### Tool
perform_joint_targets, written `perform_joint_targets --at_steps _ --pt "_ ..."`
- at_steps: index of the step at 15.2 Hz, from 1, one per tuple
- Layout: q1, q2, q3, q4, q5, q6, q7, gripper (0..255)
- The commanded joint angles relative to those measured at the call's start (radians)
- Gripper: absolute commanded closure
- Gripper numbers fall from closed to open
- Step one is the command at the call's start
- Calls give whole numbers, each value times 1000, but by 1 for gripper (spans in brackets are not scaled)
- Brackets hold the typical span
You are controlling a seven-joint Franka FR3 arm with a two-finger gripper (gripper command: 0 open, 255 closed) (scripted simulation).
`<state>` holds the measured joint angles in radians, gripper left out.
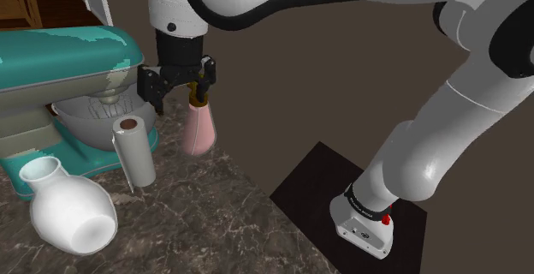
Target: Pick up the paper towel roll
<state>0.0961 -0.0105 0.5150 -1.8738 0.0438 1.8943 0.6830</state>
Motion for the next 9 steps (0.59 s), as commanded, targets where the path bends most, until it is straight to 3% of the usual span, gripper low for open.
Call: perform_joint_targets --at_steps 1,7,9 --pt "19 86 20 77 -48 -9 69 0" --pt "133 374 30 366 -200 -71 242 0" --pt "148 402 24 386 -212 -68 254 0"
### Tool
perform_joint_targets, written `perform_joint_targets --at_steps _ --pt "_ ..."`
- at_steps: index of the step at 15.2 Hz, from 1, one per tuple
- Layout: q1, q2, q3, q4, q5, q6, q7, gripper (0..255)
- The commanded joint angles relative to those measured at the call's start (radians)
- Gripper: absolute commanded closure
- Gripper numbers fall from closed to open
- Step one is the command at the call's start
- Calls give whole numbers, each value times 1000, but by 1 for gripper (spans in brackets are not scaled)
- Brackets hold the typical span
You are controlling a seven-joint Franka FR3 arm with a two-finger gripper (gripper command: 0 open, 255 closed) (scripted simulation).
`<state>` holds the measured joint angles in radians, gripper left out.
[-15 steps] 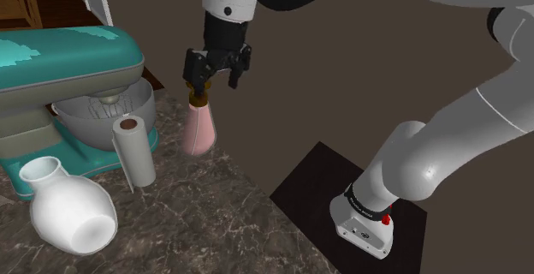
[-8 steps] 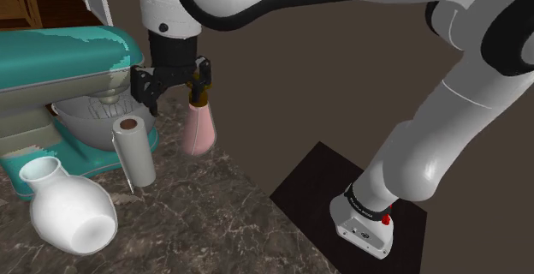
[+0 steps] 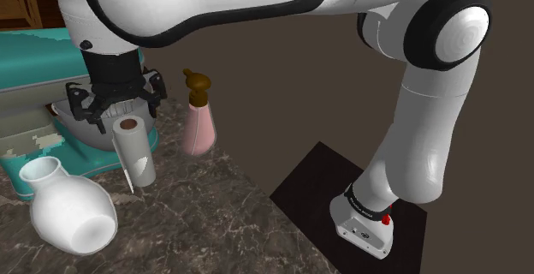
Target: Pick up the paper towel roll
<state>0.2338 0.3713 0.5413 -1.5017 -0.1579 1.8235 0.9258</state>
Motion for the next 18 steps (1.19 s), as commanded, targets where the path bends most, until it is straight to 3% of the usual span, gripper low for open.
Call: perform_joint_targets --at_steps 1,8,9,18 --pt "9 22 -3 2 -11 16 12 0" --pt "7 33 -8 -58 -19 85 17 0" --pt "6 34 -8 -57 -19 85 16 255" --pt "7 33 -8 -58 -19 85 17 255"
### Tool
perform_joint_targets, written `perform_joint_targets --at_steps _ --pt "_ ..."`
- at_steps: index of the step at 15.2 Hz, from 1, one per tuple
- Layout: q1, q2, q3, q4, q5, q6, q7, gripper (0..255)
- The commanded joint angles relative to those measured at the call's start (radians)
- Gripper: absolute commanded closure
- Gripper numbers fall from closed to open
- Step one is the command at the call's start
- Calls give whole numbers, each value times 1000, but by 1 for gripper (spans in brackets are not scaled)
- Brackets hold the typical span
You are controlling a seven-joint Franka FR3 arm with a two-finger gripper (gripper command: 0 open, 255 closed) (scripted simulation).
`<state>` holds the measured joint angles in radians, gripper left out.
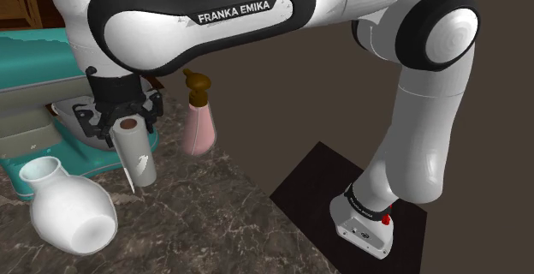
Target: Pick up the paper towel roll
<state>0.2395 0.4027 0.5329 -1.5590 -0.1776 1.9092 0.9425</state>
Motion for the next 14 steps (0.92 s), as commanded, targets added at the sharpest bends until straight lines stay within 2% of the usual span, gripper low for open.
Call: perform_joint_targets --at_steps 1,14 --pt "1 -1 1 10 2 -13 -1 255" --pt "15 -13 10 170 13 -182 -8 255"
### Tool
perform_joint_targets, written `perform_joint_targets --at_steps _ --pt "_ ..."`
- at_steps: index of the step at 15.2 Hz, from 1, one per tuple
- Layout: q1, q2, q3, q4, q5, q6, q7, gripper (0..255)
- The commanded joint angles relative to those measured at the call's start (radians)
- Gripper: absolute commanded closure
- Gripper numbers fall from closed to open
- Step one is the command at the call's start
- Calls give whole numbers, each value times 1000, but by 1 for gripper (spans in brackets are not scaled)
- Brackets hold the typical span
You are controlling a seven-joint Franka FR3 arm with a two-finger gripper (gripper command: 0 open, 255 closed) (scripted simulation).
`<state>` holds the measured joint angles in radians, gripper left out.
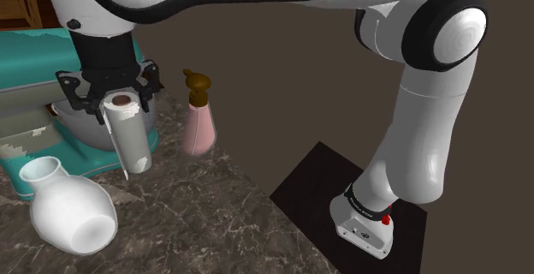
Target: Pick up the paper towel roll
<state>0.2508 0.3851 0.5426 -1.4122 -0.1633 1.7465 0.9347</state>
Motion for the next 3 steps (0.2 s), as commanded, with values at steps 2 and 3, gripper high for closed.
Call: perform_joint_targets --at_steps 2,3 --pt "6 6 0 40 -2 -35 0 255" --pt "6 6 0 40 -2 -35 0 255"
